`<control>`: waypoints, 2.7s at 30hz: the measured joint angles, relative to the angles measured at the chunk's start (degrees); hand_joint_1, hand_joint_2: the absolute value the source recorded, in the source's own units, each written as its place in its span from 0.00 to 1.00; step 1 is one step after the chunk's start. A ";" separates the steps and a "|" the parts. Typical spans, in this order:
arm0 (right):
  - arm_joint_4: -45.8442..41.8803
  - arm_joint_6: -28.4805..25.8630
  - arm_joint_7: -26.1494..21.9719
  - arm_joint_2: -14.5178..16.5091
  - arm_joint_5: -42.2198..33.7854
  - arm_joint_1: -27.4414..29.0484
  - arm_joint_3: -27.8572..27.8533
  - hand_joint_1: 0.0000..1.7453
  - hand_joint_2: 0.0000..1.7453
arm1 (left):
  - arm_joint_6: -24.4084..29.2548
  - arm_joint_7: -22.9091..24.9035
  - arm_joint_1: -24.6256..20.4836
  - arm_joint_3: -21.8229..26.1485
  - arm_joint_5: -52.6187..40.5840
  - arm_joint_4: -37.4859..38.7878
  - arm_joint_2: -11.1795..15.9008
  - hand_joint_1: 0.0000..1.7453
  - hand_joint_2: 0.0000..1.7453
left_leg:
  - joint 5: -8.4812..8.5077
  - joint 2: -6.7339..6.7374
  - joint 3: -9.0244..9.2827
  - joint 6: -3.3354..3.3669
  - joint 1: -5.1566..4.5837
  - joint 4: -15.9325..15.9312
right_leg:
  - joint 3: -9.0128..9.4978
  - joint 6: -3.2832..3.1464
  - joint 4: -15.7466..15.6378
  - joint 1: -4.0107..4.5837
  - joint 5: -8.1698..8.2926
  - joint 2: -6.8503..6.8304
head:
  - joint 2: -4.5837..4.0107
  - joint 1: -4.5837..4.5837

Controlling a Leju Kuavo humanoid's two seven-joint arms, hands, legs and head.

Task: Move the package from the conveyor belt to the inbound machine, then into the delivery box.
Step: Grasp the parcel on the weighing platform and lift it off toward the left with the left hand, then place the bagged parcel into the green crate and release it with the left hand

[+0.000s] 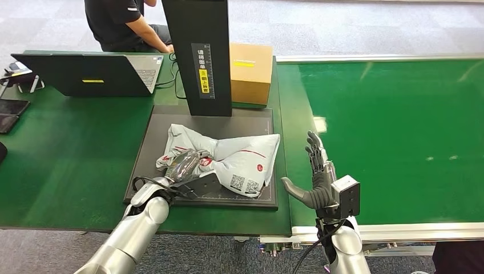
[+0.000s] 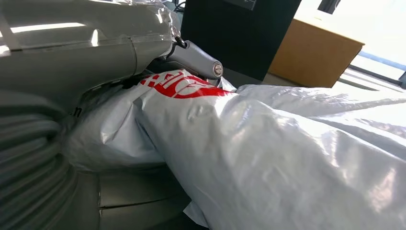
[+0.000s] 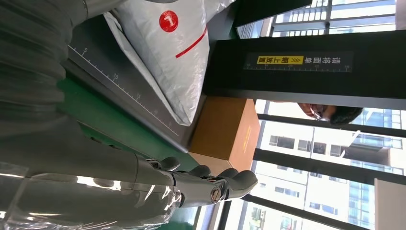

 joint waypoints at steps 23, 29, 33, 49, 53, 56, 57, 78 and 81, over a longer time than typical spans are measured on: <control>-0.02 0.00 0.07 0.00 -0.02 0.21 0.00 0.00 1.00 | 1.99 -0.07 0.46 -0.16 -0.51 -0.01 0.47 1.00 1.00 | 0.00 0.00 0.01 0.00 0.00 -0.01 | 0.00 0.00 0.00 0.00 0.00 0.00 | 0.00 0.00; -0.32 -0.58 0.07 -0.02 -0.09 1.18 -0.14 0.00 1.00 | 12.84 7.33 1.08 3.65 -1.91 -1.38 4.97 1.00 1.00 | -0.03 0.33 0.10 -0.08 0.03 -0.05 | -0.06 -0.09 0.05 0.09 0.05 0.37 | 0.00 0.01; -1.12 -1.13 0.06 -0.08 -0.38 2.82 -0.96 0.00 1.00 | 15.92 8.34 3.16 13.27 -3.34 -6.82 9.13 1.00 1.00 | 0.03 0.35 0.07 -0.18 0.11 -0.09 | -0.16 -0.23 0.09 0.16 0.01 0.36 | 0.00 -0.02; -4.02 -1.79 0.85 -0.02 -0.30 3.91 -2.57 0.00 1.00 | 19.70 12.87 7.78 35.22 -0.25 -20.68 10.10 0.41 1.00 | 0.03 0.26 -0.03 -0.20 0.14 -0.06 | -0.21 -0.23 0.08 0.14 -0.02 0.29 | 0.00 0.01; -4.02 -1.76 0.86 -0.02 -0.28 3.88 -2.58 0.00 1.00 | 19.80 13.23 7.76 36.43 -0.99 -21.33 9.58 0.00 1.00 | 0.03 0.26 -0.03 -0.20 0.15 -0.07 | -0.21 -0.23 0.08 0.15 -0.02 0.29 | 0.00 0.00; -4.02 -1.73 0.86 -0.02 -0.26 3.80 -2.58 0.00 1.00 | 20.34 13.29 7.73 36.98 -2.40 -21.45 9.07 0.00 1.00 | 0.02 0.26 -0.04 -0.20 0.14 -0.07 | -0.21 -0.23 0.08 0.14 -0.03 0.29 | 0.00 0.00; -4.02 -1.72 0.86 -0.02 -0.23 3.78 -2.58 0.00 1.00 | 20.87 13.34 7.73 37.07 -3.15 -21.51 8.90 0.00 1.00 | 0.02 0.26 -0.04 -0.20 0.14 -0.07 | -0.21 -0.23 0.08 0.14 -0.03 0.29 | 0.00 0.00; -3.82 -0.41 0.67 0.04 -1.09 2.72 -2.58 0.00 1.00 | 17.70 -11.46 11.27 31.49 23.23 -33.00 3.35 0.00 1.00 | 0.01 0.24 -0.05 -0.18 0.08 -0.06 | -0.21 -0.21 0.07 0.08 -0.02 0.27 | 0.00 0.00; -3.20 0.17 0.35 0.04 -1.20 1.84 -2.56 0.00 1.00 | 5.55 -15.43 12.46 28.51 35.73 -35.04 1.82 0.00 1.00 | 0.01 0.24 -0.05 -0.17 0.06 -0.06 | -0.20 -0.20 0.07 0.07 -0.01 0.27 | 0.00 0.01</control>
